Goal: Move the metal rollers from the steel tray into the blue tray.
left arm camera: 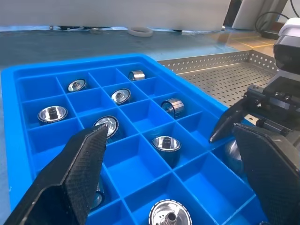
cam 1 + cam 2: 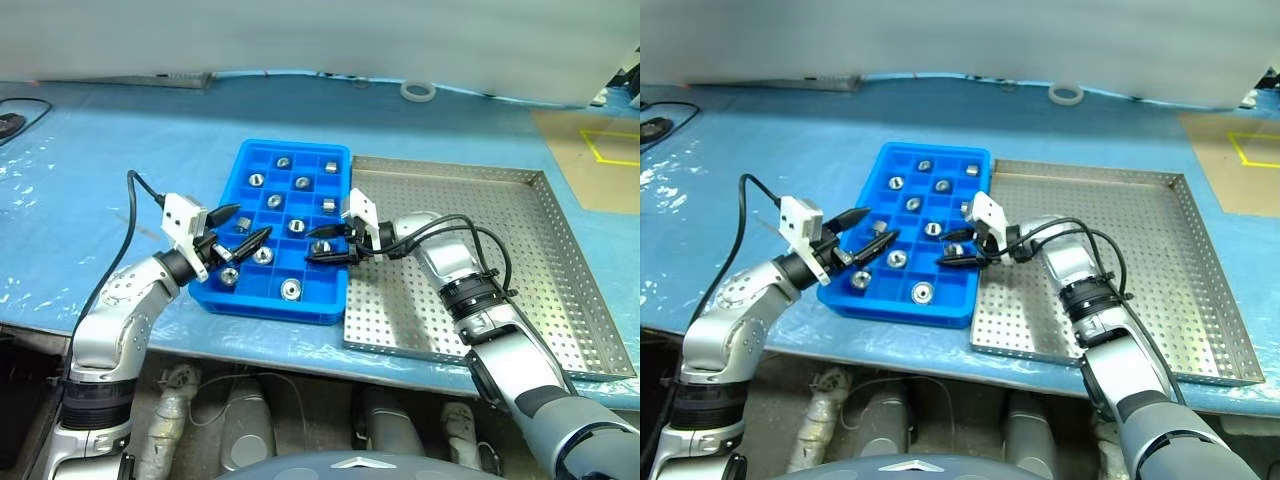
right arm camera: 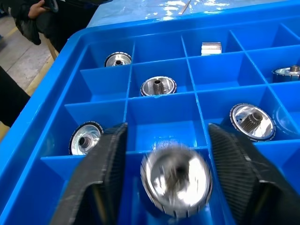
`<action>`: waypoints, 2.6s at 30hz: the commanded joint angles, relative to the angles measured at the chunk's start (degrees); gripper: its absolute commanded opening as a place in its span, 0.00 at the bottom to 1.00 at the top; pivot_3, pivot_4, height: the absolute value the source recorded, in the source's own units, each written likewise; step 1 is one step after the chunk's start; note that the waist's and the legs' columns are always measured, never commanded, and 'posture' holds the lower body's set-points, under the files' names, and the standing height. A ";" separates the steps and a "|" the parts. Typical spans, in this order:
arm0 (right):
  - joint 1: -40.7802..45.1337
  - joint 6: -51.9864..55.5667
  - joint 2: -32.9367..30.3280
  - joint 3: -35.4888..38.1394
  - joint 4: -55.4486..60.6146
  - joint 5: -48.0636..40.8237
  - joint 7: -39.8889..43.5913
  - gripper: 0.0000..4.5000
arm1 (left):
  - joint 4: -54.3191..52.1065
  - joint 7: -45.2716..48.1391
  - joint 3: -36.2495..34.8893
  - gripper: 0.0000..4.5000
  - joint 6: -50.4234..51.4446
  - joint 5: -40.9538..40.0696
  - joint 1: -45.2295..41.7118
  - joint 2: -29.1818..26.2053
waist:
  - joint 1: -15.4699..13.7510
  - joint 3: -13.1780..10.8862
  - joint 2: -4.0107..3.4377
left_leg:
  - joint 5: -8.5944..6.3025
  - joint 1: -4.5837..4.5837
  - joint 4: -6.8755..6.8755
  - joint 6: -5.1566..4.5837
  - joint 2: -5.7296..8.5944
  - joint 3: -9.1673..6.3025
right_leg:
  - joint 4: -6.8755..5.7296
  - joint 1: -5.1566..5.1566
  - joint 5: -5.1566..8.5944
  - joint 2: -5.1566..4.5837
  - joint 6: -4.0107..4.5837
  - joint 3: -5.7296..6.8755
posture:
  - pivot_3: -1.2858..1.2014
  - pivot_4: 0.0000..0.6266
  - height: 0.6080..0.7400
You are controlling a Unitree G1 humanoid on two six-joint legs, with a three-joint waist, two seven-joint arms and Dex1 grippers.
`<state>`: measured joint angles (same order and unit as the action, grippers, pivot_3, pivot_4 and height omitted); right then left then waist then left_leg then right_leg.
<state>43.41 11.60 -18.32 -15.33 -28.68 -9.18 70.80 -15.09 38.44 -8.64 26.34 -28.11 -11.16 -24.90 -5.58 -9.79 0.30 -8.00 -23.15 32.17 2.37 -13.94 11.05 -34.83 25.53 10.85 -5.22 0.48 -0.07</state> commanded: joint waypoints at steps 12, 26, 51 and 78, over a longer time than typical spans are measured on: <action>-4.14 -4.74 -1.55 18.70 -0.05 -4.99 -18.44 0.99 | 3.72 1.93 -2.30 1.00 -15.54 3.13 5.74 0.37 | 0.19 0.01 0.01 | 0.00 0.00 -0.03 -0.01 -0.01 0.01 | 0.08 -0.03 0.00 0.03 0.00 0.00 | 0.52 0.24 1.00; -7.58 -12.44 -5.33 25.51 -7.42 -2.30 -35.00 0.99 | 12.16 -7.71 -10.90 1.00 -26.58 5.60 5.44 2.34 | 1.98 0.01 0.02 | 0.00 0.07 0.01 -0.01 0.02 0.07 | 0.05 -0.03 -0.01 0.06 -0.03 -0.04 | 0.50 0.24 1.00; -10.48 -3.80 -5.20 22.86 1.61 -10.82 -15.24 0.99 | 5.66 1.07 -5.86 1.00 -22.19 -1.37 8.05 1.41 | 1.55 0.01 0.02 | -0.04 0.05 0.04 -0.08 0.01 0.14 | 0.04 0.00 -0.01 0.06 -0.02 -0.03 | 0.51 0.24 1.00; -6.59 -5.43 -3.74 19.98 -1.63 -9.80 -11.09 0.99 | 2.34 1.54 -0.54 1.00 -18.30 -0.49 6.73 1.75 | 1.45 0.01 0.02 | -0.04 0.05 0.02 -0.07 -0.01 0.14 | 0.05 0.01 -0.01 0.05 -0.02 -0.02 | 0.54 0.24 1.00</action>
<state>35.96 7.35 -22.28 4.90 -30.68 -18.86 58.95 -9.90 40.56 -8.94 8.16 -28.60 -4.30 -23.16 -4.13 -9.78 0.32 -8.04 -23.10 32.19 2.30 -13.96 11.18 -34.79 25.54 10.85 -5.17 0.46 -0.09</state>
